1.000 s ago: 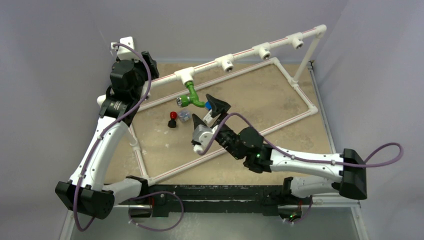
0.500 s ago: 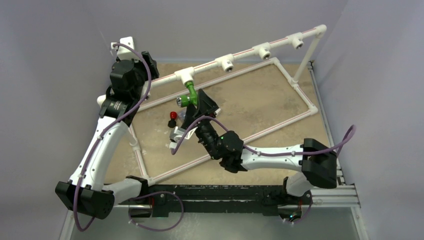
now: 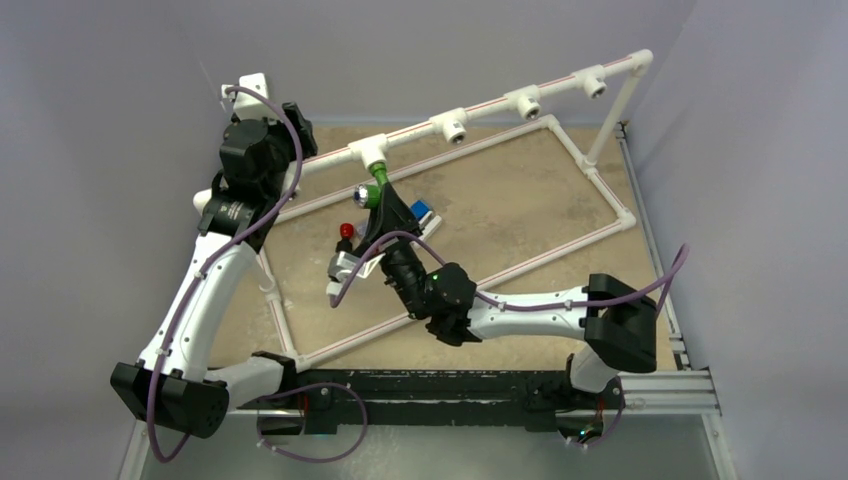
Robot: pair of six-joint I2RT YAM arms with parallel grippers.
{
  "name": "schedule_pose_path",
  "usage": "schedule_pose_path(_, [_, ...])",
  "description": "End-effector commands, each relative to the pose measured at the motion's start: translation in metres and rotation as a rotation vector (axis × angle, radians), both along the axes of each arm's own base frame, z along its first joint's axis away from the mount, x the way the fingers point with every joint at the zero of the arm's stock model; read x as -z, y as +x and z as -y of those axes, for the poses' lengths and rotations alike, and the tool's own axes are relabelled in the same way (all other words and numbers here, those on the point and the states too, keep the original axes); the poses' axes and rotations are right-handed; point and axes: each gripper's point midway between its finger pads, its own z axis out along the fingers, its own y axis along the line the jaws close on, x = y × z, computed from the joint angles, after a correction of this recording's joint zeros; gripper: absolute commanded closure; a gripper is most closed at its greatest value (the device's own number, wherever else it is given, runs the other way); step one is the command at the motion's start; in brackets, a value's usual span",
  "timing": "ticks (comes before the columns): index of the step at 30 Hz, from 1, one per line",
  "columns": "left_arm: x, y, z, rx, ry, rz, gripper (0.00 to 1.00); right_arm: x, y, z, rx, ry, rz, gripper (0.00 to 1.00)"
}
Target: Install the water faucets
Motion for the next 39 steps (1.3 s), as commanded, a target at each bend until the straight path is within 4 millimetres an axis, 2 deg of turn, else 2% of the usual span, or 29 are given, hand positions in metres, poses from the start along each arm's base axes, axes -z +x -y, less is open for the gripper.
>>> schedule_pose_path(1, [0.062,-0.025,0.026,0.132,0.032,-0.223,0.44,-0.030,-0.006,0.009,-0.025,0.197,-0.006,1.00])
schedule_pose_path(7, [0.061,-0.025,0.026,0.129,0.033,-0.221,0.44,-0.026,0.000,0.016,-0.080,0.472,-0.171,1.00])
schedule_pose_path(9, [0.061,-0.025,0.026,0.129,0.034,-0.221,0.44,-0.027,0.001,0.015,-0.155,0.645,-0.283,1.00])
schedule_pose_path(11, [0.062,-0.025,0.026,0.130,0.034,-0.223,0.44,-0.029,0.000,0.012,-0.213,0.742,-0.364,1.00])
schedule_pose_path(14, [0.061,-0.025,0.026,0.131,0.034,-0.223,0.44,-0.026,-0.007,-0.003,-0.371,0.912,-0.535,1.00])
schedule_pose_path(21, [0.061,-0.024,0.024,0.122,0.042,-0.224,0.44,-0.029,-0.018,-0.010,-0.595,1.351,-0.840,1.00])
schedule_pose_path(25, [0.059,-0.024,0.026,0.131,0.039,-0.225,0.44,-0.020,-0.014,-0.010,-0.641,1.627,-1.012,1.00])
schedule_pose_path(32, [0.060,-0.025,0.027,0.137,0.037,-0.230,0.44,-0.009,-0.005,-0.010,-0.760,1.997,-1.286,1.00])
schedule_pose_path(36, [0.059,-0.027,0.027,0.140,0.035,-0.225,0.44,0.005,0.001,-0.009,-0.868,2.164,-1.481,1.00])
schedule_pose_path(39, [0.060,-0.027,0.028,0.144,0.033,-0.227,0.44,0.007,-0.001,-0.011,-0.896,2.194,-1.558,1.00])
